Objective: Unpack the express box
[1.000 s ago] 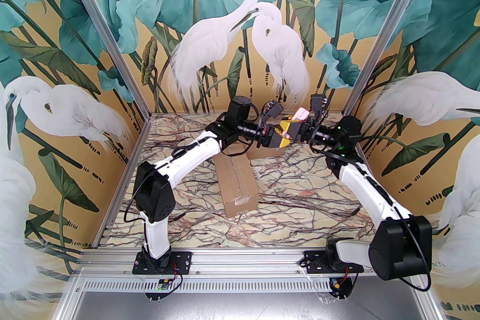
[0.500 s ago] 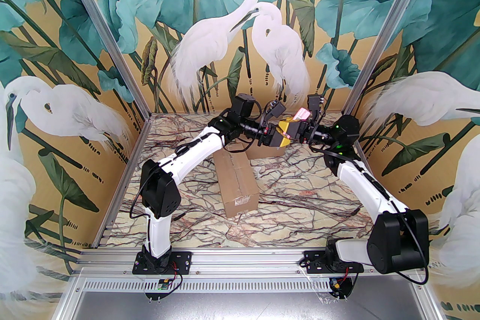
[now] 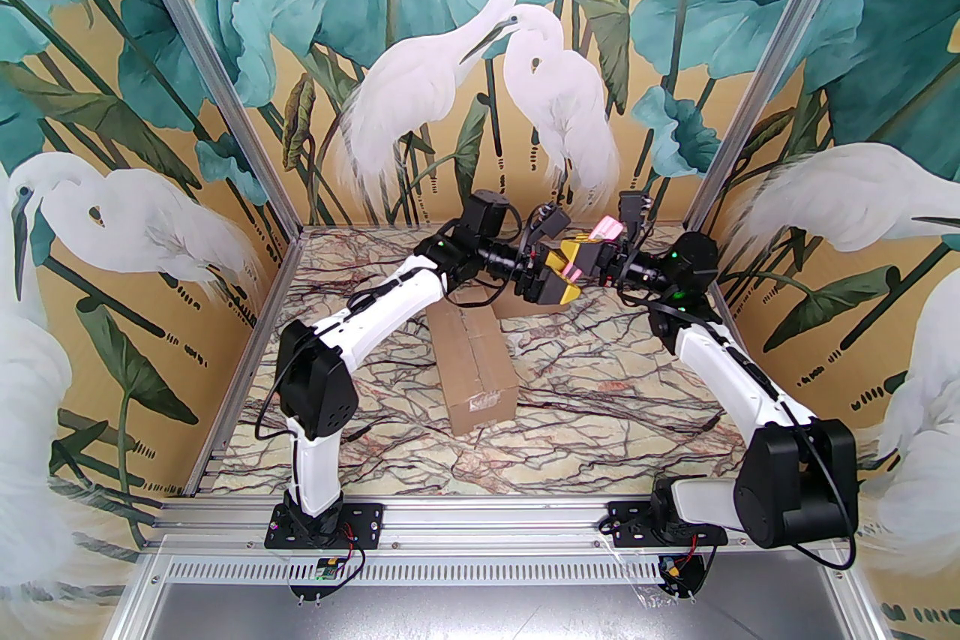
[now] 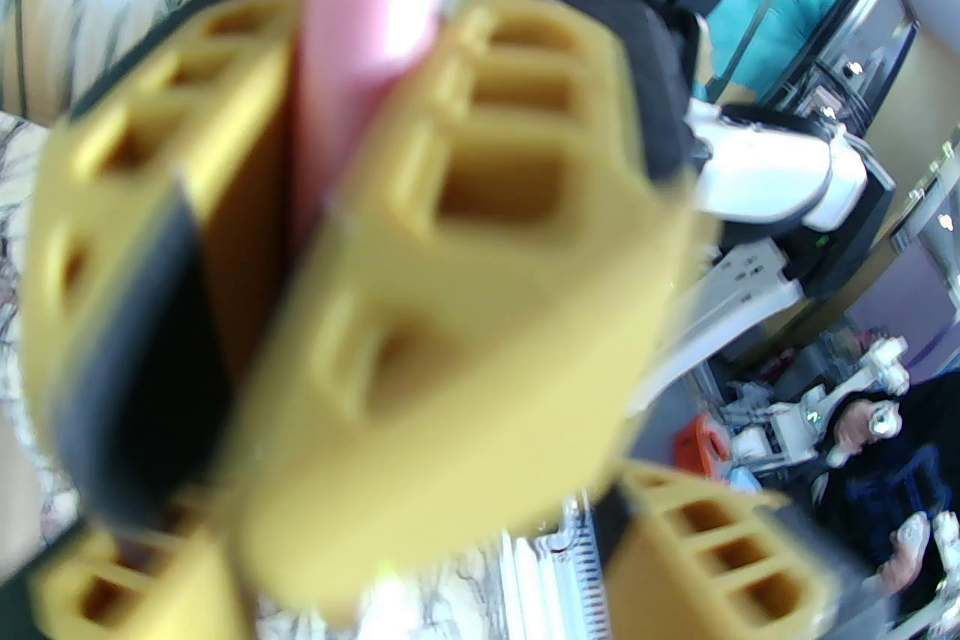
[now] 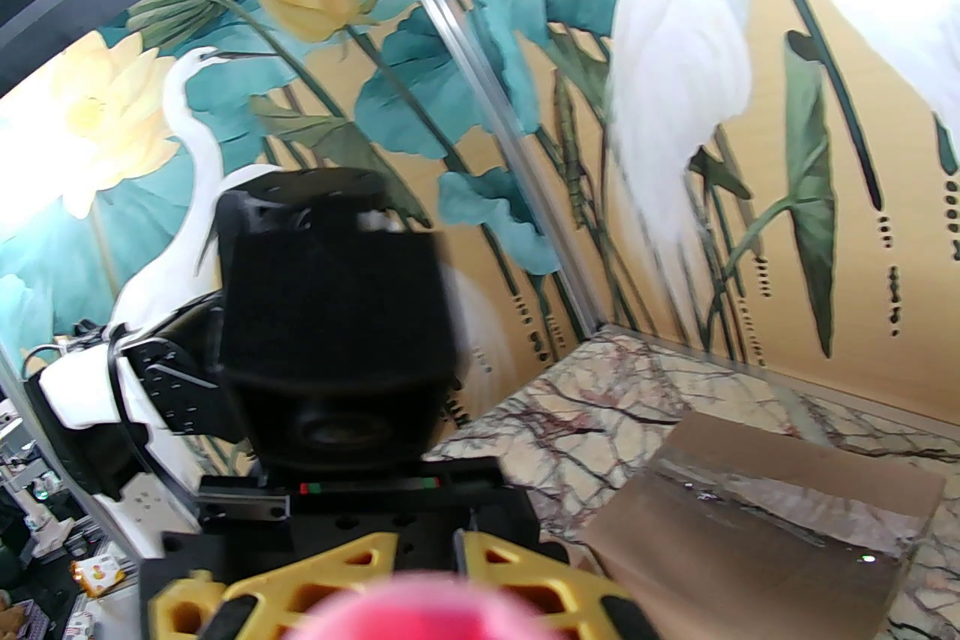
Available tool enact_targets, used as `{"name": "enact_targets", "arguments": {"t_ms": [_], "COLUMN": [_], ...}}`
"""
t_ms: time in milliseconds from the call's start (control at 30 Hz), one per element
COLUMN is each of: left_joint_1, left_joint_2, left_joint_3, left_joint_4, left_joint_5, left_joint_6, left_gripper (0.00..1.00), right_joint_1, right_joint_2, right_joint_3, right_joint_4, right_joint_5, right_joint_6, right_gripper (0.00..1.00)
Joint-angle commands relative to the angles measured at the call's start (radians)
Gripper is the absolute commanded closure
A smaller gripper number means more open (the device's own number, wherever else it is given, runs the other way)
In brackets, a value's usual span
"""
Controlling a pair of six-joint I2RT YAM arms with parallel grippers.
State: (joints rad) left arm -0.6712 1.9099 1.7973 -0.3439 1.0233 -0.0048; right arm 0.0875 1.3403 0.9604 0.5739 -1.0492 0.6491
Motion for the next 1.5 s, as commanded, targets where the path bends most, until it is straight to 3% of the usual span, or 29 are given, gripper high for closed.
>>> {"name": "enact_targets", "arguments": {"t_ms": [0,133,300,433,600,733,967,1133,1467], "left_joint_1": [0.059,0.143,0.210,0.236,0.265,0.264,0.264,0.257,0.138], "left_joint_2": [-0.144,-0.298,-0.469,-0.581,-0.710,-0.790,-0.867,-0.871,-0.803], "left_joint_3": [-0.138,-0.334,-0.466,-0.583,-0.771,-0.889,-0.999,-1.058,-1.069], "left_joint_4": [0.198,0.286,0.053,-0.079,-0.092,-0.073,-0.089,0.000,0.117], "left_joint_5": [-0.133,-0.291,-0.496,-0.636,-0.646,-0.631,-0.581,-0.475,-0.455], "left_joint_6": [-0.061,-0.143,-0.154,-0.195,-0.288,-0.328,-0.363,-0.409,-0.475], "left_gripper": [0.01,0.01,0.00,0.00,0.01,0.01,0.00,0.01,0.00], "right_joint_1": [0.000,0.030,0.191,0.296,0.382,0.430,0.497,0.527,0.540], "right_joint_2": [-0.058,-0.078,-0.063,0.009,0.127,0.236,0.378,0.455,0.499], "right_joint_3": [0.010,0.034,0.039,0.055,0.139,0.246,0.378,0.464,0.555], "right_joint_4": [-0.162,-0.412,-0.652,-0.689,-0.751,-0.823,-0.849,-0.853,-0.867], "right_joint_5": [0.109,0.220,0.528,0.723,0.933,1.016,0.991,0.937,0.850], "right_joint_6": [-0.136,-0.295,-0.491,-0.502,-0.515,-0.522,-0.531,-0.538,-0.587], "right_gripper": [1.00,1.00,1.00,1.00,1.00,1.00,1.00,1.00,1.00]}}
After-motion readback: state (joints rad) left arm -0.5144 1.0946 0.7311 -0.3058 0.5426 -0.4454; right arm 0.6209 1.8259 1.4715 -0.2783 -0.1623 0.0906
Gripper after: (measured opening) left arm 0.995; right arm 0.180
